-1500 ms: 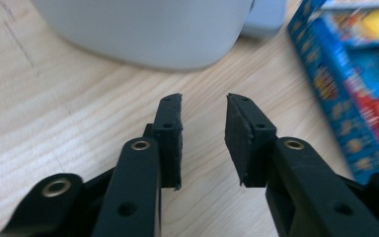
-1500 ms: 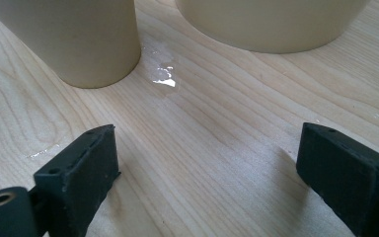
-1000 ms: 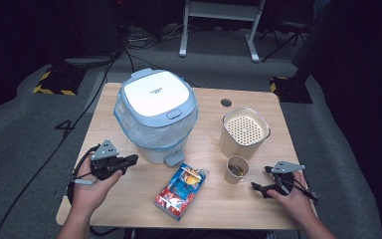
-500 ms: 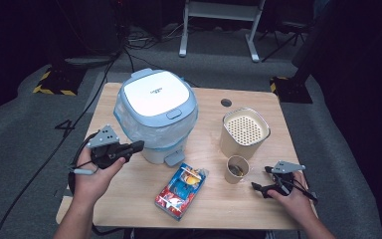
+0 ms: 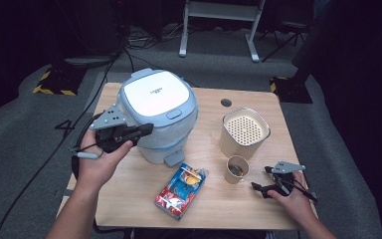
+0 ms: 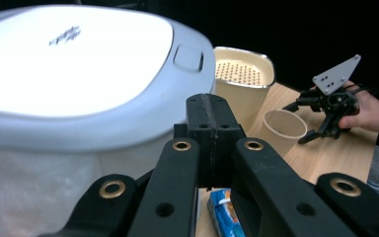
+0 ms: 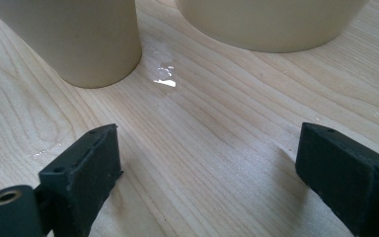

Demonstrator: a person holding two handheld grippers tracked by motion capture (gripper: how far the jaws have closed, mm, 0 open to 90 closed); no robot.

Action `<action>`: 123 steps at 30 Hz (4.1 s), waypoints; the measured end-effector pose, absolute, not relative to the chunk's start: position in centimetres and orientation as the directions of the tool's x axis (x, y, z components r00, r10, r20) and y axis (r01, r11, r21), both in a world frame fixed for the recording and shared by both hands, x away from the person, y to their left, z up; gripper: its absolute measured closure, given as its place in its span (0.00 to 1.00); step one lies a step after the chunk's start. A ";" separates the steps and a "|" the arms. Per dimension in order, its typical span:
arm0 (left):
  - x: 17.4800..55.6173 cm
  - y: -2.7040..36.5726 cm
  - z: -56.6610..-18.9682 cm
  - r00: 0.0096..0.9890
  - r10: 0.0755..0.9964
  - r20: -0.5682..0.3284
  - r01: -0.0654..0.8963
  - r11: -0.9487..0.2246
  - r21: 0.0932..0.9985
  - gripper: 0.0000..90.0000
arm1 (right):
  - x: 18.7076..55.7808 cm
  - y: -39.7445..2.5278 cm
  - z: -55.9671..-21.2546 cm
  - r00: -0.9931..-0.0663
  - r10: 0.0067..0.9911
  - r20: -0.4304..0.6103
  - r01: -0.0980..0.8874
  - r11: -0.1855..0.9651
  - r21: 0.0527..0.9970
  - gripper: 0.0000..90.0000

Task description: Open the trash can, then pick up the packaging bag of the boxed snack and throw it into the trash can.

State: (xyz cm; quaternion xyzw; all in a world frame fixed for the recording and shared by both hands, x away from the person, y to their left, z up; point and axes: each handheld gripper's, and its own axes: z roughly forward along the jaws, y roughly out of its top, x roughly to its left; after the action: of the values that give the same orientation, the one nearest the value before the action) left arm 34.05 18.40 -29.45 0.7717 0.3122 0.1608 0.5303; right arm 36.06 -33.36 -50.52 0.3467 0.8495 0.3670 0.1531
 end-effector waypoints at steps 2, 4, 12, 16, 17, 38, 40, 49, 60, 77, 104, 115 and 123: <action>34.3 18.2 -29.0 0.758 0.647 -0.087 0.310 -0.240 0.920 1.00 | 36.1 -33.4 -50.5 -0.713 0.701 -0.006 0.477 0.490 0.730 0.11; 34.5 17.9 -28.6 0.763 0.640 -0.086 0.306 -0.241 0.921 1.00 | 36.1 -33.4 -50.5 -0.713 0.701 -0.006 0.477 0.491 0.729 0.11; 35.6 16.7 -28.0 0.772 0.630 -0.087 0.303 -0.244 0.921 1.00 | 36.1 -33.4 -50.5 -0.712 0.702 -0.005 0.477 0.489 0.730 0.11; 36.4 15.8 -27.9 0.772 0.630 -0.085 0.301 -0.244 0.922 1.00 | 36.1 -33.3 -50.5 -0.711 0.704 -0.005 0.479 0.489 0.729 0.11; 36.7 15.4 -27.9 0.772 0.630 -0.077 0.300 -0.255 0.919 1.00 | 36.1 -33.3 -50.5 -0.711 0.704 -0.005 0.479 0.489 0.729 0.11; 39.0 12.2 -28.1 0.732 0.681 -0.034 0.337 -0.319 0.886 1.00 | 36.1 -33.3 -50.5 -0.711 0.703 -0.006 0.478 0.489 0.729 0.11; 39.0 12.0 -28.1 0.727 0.686 -0.025 0.340 -0.328 0.881 1.00 | 36.1 -33.3 -50.5 -0.711 0.704 -0.005 0.479 0.489 0.729 0.11; 38.7 11.4 -27.7 0.708 0.706 0.018 0.349 -0.371 0.861 1.00 | 36.0 -33.3 -50.5 -0.710 0.704 -0.005 0.478 0.488 0.730 0.11; 38.9 11.4 -27.8 0.713 0.701 0.010 0.354 -0.373 0.858 1.00 | 36.1 -33.3 -50.5 -0.711 0.704 -0.005 0.479 0.489 0.729 0.11; 36.2 12.6 -27.5 0.779 0.624 -0.068 0.296 -0.271 0.916 0.50 | 36.1 -33.3 -50.5 -0.711 0.704 -0.005 0.479 0.489 0.729 0.11; 32.7 14.1 -38.3 0.756 0.644 -0.118 0.407 -0.321 0.855 0.46 | 36.1 -33.3 -50.5 -0.711 0.703 -0.006 0.478 0.490 0.729 0.11; 32.8 12.8 -43.8 0.742 0.648 -0.170 0.500 -0.367 0.784 0.49 | 36.1 -33.3 -50.5 -0.711 0.703 -0.006 0.478 0.490 0.729 0.11; 33.3 12.2 -46.3 0.721 0.661 -0.209 0.557 -0.372 0.742 0.52 | 36.1 -33.4 -50.5 -0.711 0.703 -0.006 0.478 0.490 0.729 0.11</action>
State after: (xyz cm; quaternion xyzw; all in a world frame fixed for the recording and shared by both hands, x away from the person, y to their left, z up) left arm 33.30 12.20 -46.29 0.8261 0.3685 0.0615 0.4219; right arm 36.06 -33.35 -50.52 0.3476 0.8493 0.3666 0.1534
